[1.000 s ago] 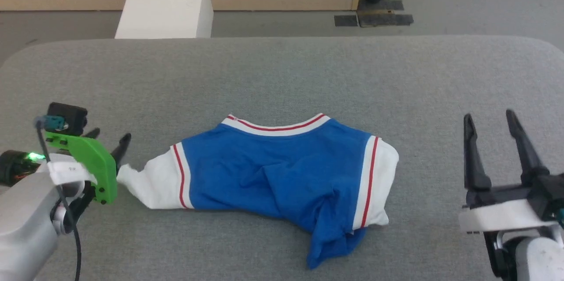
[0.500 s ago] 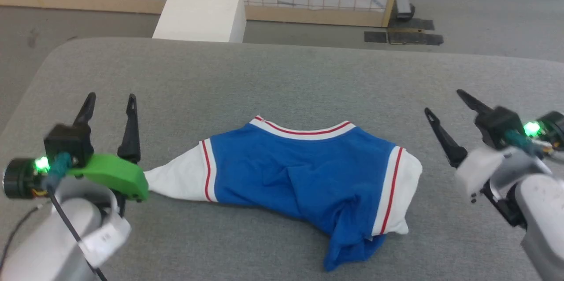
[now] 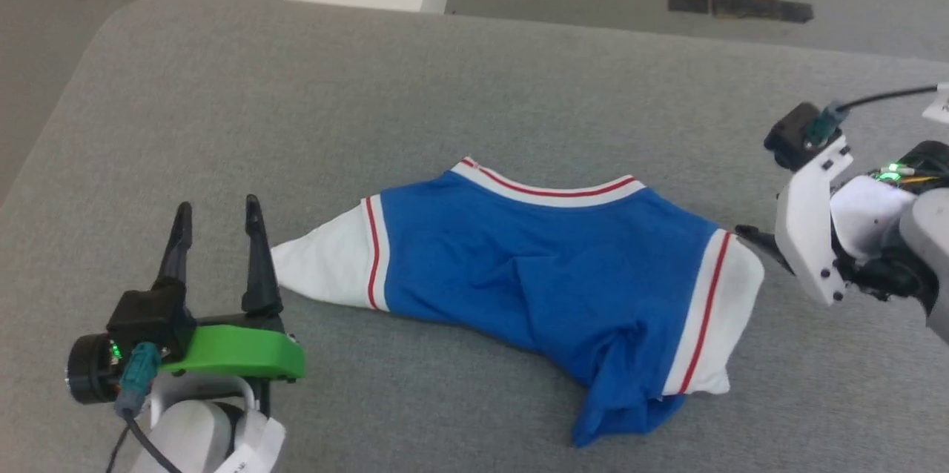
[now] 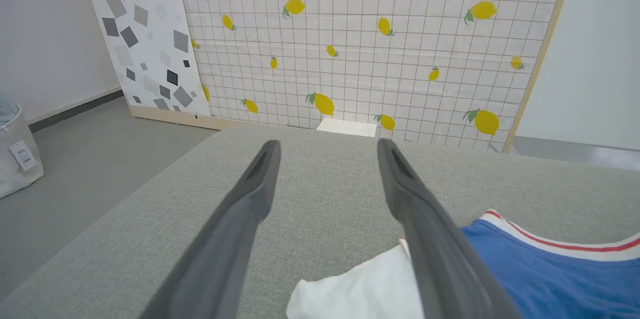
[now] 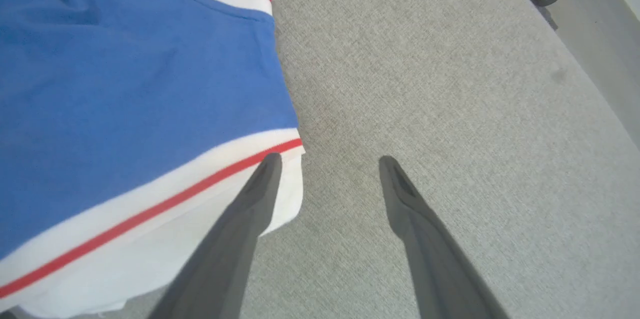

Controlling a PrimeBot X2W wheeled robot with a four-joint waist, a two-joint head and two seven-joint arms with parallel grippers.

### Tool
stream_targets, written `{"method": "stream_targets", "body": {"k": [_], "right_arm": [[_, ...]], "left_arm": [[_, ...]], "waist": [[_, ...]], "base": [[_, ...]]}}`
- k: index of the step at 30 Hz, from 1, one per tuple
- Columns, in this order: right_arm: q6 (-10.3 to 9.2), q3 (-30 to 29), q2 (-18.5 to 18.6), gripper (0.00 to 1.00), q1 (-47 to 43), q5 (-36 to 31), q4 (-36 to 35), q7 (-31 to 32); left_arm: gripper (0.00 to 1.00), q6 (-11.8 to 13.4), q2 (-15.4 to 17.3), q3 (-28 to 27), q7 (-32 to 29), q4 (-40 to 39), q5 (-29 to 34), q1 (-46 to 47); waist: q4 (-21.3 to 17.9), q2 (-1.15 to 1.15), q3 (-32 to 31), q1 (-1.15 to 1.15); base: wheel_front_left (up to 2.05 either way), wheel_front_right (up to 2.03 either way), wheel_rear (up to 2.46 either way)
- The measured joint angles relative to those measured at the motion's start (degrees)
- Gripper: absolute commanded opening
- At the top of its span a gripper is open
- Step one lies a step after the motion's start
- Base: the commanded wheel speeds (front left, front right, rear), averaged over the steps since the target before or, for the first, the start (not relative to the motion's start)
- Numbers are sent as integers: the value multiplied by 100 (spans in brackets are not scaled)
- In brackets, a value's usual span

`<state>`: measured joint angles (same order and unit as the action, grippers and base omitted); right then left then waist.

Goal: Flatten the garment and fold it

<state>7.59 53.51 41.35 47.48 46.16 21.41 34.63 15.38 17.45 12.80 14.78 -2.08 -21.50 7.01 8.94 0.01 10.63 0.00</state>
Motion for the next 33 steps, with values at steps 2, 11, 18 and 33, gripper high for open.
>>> {"method": "stream_targets", "body": {"k": [2, 11, 18, 33], "right_arm": [[0, 122, -15, 100, 130, 299, 160, 155], [5, 982, 29, 100, 307, 757, 533, 165], [27, 1327, 63, 0, 566, 892, 601, -536], [2, 1080, 1146, 0, 853, 803, -408, -2247]], "left_arm": [[100, -213, -241, -133, 1, 48, 207, 1], [100, -1013, -1053, -738, 1, 304, 833, 19], [100, -1328, -1272, -1087, 1, 379, 1089, 15], [100, -1642, -1405, -1522, 1, 428, 1334, -175]], "waist": [[84, 0, 101, 0], [465, 0, 573, 0], [522, 0, 708, 0], [-55, 0, 239, 0]], "base": [[0, 0, 0], [0, 0, 0], [0, 0, 0], [0, 0, 0]]}}
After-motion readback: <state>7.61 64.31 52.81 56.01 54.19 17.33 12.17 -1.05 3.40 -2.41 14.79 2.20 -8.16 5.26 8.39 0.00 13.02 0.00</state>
